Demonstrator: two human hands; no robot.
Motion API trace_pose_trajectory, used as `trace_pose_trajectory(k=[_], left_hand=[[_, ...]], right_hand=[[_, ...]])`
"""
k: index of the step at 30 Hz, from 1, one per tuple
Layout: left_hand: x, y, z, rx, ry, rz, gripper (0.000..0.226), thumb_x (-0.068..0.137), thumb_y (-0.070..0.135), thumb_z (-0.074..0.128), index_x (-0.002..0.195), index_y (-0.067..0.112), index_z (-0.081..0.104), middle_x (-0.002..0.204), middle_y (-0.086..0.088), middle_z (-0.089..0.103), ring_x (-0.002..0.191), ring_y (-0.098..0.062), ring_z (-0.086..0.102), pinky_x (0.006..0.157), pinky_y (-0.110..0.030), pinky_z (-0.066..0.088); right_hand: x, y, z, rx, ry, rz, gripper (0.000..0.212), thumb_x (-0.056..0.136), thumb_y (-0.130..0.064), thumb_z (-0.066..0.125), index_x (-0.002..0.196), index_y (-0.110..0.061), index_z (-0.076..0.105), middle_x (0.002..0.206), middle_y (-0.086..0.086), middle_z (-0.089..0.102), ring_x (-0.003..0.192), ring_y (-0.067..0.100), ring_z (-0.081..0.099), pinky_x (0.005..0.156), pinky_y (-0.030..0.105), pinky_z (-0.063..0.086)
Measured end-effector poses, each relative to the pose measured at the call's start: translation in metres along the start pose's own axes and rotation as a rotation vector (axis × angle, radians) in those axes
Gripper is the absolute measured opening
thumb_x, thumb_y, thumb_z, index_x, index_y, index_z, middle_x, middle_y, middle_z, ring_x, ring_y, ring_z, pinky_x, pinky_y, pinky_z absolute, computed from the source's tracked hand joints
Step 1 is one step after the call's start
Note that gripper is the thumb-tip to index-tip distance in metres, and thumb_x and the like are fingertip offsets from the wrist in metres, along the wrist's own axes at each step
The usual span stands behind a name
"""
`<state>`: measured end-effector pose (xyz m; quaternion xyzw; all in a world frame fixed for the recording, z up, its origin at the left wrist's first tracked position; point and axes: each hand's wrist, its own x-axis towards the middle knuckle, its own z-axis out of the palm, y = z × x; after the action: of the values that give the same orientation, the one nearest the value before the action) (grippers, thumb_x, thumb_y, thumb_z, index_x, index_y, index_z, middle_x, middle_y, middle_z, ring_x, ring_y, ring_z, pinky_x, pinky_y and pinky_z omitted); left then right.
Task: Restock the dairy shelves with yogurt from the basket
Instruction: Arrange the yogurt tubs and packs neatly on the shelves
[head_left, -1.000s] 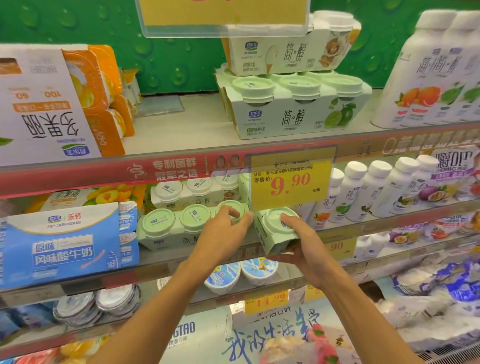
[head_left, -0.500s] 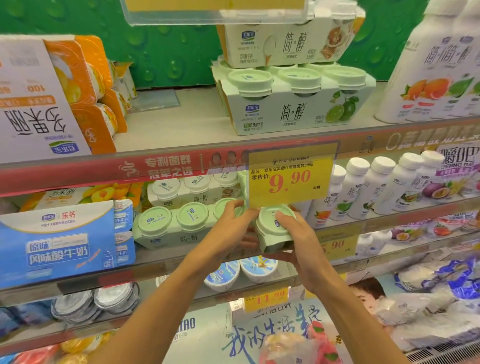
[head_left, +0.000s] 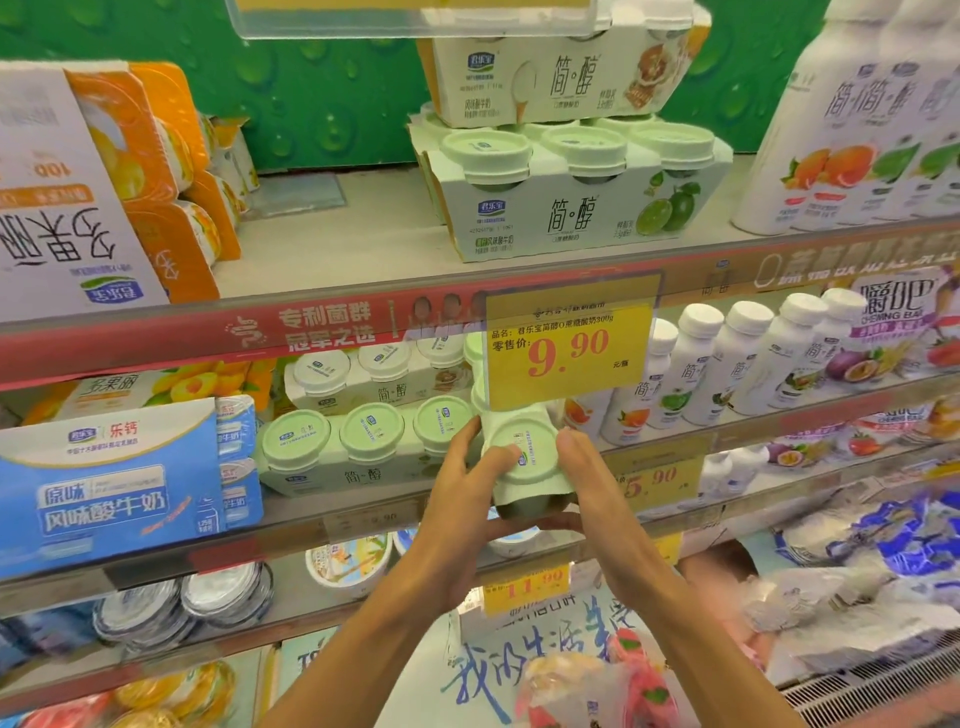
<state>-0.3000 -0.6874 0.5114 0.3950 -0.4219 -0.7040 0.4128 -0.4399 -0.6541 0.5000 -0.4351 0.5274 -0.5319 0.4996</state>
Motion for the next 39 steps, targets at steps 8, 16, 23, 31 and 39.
trace_pose_trajectory(k=[8,16,23,31,39], left_hand=[[-0.030,0.007,0.002,-0.121,0.022,-0.018,0.033,0.097,0.021,0.052,0.127,0.030,0.061,0.121,-0.008,0.070,0.108,-0.036,0.066,0.087,-0.055,0.057],[-0.062,0.014,-0.011,-0.096,0.061,-0.070,0.034,0.096,0.023,0.047,0.123,0.028,0.066,0.111,-0.010,0.073,0.087,-0.029,0.067,0.087,-0.057,0.055],[-0.088,0.016,-0.038,-0.059,0.052,-0.101,0.042,0.072,0.029,0.062,0.113,0.027,0.073,0.110,-0.014,0.073,0.082,-0.027,0.067,0.061,-0.039,0.055],[-0.097,0.033,-0.082,0.000,0.142,-0.215,0.045,0.063,0.027,0.065,0.101,0.003,0.074,0.096,-0.019,0.073,0.066,-0.024,0.064,0.050,-0.026,0.051],[-0.074,0.044,-0.121,0.188,0.223,-0.072,0.070,0.051,0.052,0.085,0.115,0.028,0.068,0.117,-0.008,0.072,0.098,-0.026,0.068,0.076,-0.038,0.051]], right_hand=[[0.009,0.003,-0.010,0.028,0.045,0.098,0.052,0.093,-0.060,0.041,0.123,-0.024,0.062,0.097,0.000,0.076,0.090,0.015,0.071,0.071,0.030,0.054],[0.033,0.007,-0.002,0.084,0.028,0.147,0.041,0.099,-0.046,0.053,0.127,-0.017,0.055,0.108,0.010,0.072,0.080,0.021,0.071,0.070,0.038,0.056],[0.044,0.003,-0.006,0.125,-0.028,0.171,0.045,0.097,-0.046,0.057,0.132,-0.017,0.055,0.114,0.011,0.067,0.076,0.025,0.071,0.069,0.038,0.056],[0.029,0.017,-0.014,0.127,-0.287,0.135,0.061,0.076,-0.057,0.076,0.129,-0.030,0.060,0.118,0.009,0.067,0.083,0.028,0.065,0.066,0.038,0.055],[0.024,0.035,-0.001,0.016,-0.212,0.044,0.090,0.052,-0.050,0.095,0.127,-0.015,0.060,0.112,0.005,0.074,0.095,0.023,0.071,0.071,0.034,0.059]])
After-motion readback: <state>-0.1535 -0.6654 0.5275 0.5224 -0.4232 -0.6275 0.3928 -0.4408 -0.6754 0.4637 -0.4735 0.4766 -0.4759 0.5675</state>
